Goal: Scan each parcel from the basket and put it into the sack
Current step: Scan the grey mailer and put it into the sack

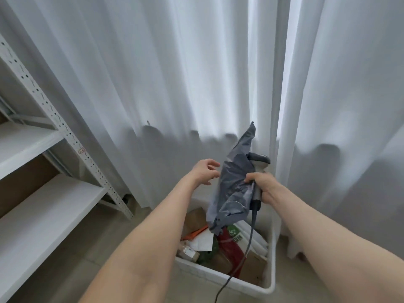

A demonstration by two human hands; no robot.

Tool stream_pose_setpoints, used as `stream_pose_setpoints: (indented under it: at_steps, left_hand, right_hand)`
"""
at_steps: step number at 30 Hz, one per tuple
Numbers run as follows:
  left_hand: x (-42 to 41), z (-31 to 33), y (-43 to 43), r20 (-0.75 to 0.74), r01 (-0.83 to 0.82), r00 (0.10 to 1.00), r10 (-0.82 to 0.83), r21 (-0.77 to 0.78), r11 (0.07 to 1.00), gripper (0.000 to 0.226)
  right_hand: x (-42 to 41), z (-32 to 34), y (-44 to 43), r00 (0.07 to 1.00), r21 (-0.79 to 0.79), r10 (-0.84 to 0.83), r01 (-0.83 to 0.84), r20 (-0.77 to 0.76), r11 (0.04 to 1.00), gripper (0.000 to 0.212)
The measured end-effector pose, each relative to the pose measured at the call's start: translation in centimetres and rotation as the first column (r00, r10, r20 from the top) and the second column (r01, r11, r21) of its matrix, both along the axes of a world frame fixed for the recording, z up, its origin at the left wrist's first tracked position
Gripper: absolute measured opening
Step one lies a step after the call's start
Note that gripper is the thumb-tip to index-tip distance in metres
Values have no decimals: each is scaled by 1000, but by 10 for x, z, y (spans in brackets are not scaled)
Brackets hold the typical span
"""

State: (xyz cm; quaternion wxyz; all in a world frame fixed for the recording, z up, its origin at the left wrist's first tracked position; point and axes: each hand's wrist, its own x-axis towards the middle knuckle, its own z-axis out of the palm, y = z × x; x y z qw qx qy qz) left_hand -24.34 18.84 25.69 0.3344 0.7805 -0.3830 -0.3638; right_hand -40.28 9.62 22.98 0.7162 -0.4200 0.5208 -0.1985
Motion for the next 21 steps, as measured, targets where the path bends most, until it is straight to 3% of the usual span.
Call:
stream_pose_setpoints:
  at_steps: [3,7,11,17,19,21]
  left_hand:
    - [25,12,1,-26,-116,993,114,-116,986,81]
    - [43,37,4,-69,-11,998,2,-117,993,110]
    - [54,54,6,-125,99,987,-105,-51,994,111]
    - [49,65,11,-82,235,970,-228,83,968,80]
    - [46,65,11,-89,245,967,-237,92,965,83]
    - [39,64,12,-69,260,965,-254,118,958,86]
  right_hand:
    - [2,27,7,989,-45,146,-147,-18,988,22]
    - [7,47,12,954,-75,296,-298,-41,952,30]
    - [9,61,14,910,-101,411,-414,-44,905,34]
    - [12,69,16,927,-181,369,-375,-63,909,63]
    - [13,69,16,938,-224,338,-348,-82,910,56]
    - [16,72,15,961,-254,265,-275,-74,927,30]
